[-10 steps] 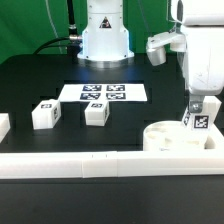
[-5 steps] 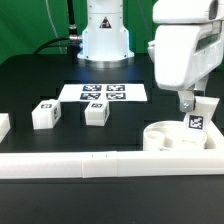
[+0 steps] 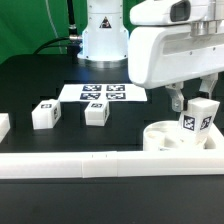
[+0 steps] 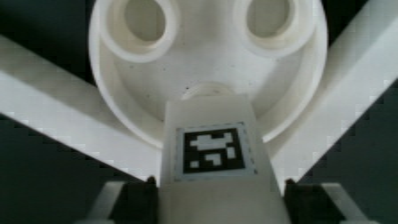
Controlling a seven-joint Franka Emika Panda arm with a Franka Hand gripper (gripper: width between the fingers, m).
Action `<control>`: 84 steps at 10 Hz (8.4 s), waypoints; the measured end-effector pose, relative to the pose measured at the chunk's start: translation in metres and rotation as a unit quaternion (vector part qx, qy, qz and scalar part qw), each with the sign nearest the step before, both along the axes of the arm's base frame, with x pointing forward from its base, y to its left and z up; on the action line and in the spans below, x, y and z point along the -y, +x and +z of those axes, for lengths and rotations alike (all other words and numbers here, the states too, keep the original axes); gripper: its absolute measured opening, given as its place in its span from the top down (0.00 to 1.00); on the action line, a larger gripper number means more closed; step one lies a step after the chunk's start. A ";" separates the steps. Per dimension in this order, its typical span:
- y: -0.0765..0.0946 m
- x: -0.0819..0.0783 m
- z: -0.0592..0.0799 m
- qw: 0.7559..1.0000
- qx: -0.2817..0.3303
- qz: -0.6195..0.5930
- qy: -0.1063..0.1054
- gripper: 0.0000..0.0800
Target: Assemble stool
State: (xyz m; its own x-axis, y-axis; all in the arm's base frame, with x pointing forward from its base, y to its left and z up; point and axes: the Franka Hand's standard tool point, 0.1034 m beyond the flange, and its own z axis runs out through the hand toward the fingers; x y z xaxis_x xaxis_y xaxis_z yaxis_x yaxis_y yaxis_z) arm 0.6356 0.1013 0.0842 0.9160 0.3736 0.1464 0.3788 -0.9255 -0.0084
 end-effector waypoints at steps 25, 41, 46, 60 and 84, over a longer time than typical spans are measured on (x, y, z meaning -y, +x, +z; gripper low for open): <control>-0.008 -0.021 0.001 0.615 -0.083 -0.770 0.148 0.57; -0.005 -0.031 0.022 0.829 -0.102 -0.536 0.119 0.19; -0.002 -0.029 0.022 0.912 -0.076 -0.388 0.108 0.19; 0.004 -0.006 0.017 0.978 -0.013 0.208 -0.005 0.19; -0.003 0.007 0.000 0.992 -0.034 0.115 -0.030 0.58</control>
Offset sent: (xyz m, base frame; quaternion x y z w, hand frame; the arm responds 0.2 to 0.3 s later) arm 0.0000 0.0000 0.0000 0.0000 0.0000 0.1296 0.9916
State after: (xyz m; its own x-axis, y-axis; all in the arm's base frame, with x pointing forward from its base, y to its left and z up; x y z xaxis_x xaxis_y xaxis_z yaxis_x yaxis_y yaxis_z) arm 0.6328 0.0947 0.0846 0.8118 0.5809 0.0588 0.5813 -0.8136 0.0120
